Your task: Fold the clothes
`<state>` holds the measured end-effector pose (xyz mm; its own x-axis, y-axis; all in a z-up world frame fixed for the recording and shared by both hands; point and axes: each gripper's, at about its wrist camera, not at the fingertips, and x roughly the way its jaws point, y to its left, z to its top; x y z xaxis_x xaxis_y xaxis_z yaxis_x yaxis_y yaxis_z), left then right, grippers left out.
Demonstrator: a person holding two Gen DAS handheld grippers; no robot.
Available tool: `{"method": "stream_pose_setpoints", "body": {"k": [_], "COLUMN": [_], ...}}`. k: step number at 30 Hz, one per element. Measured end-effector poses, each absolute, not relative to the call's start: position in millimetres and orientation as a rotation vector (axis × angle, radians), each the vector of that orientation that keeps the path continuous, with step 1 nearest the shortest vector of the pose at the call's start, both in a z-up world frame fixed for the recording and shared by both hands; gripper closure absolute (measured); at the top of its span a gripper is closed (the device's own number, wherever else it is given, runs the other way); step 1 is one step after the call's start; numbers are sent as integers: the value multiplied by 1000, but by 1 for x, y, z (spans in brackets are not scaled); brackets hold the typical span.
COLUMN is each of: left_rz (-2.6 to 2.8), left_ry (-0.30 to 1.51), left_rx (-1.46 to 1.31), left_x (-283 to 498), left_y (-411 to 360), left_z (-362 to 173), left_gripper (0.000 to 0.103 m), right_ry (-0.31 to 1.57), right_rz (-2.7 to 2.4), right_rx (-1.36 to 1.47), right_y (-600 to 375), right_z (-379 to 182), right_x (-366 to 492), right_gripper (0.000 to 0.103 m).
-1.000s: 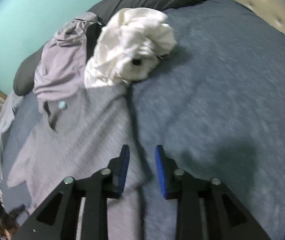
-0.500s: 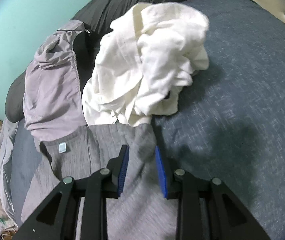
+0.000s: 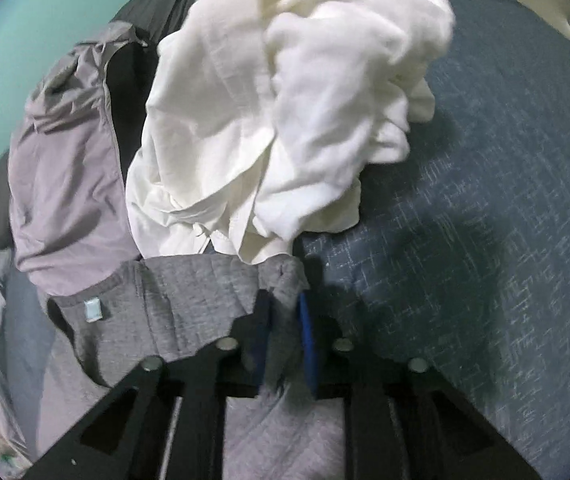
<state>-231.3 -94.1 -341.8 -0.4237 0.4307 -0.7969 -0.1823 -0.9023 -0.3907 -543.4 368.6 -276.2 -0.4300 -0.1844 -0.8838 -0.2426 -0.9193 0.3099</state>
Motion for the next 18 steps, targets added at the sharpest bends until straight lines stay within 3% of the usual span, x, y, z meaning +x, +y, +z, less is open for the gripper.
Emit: {"method": "stream_pose_setpoints", "body": {"k": [3,6,11,15,18], "left_rz": [2350,2351,2354,2357,2355], "left_ry": [-346,-338,-328,-319,-321], "left_rx": [-1425,-1426,-1428,-1428,-1429], "left_x": [-232,-232,-232,-232,-232], "left_y": [-94,-92,-90,-89,-89], "left_z": [-343,-343,-343,-342,-343], "left_gripper": [91,90,90,90,90], "right_ry": [485,221,98,-347,-304], "right_rz": [2583,2609,2645,2608,2636], "right_rx": [-1636,-1624,-1629,-1655,-1626], "right_y": [358,339,320,285,284], "right_z": [-271,-264,-258,-262,-254], "right_x": [-548,-555,-565,-573,-577], "right_gripper": [96,97,97,98,98]}}
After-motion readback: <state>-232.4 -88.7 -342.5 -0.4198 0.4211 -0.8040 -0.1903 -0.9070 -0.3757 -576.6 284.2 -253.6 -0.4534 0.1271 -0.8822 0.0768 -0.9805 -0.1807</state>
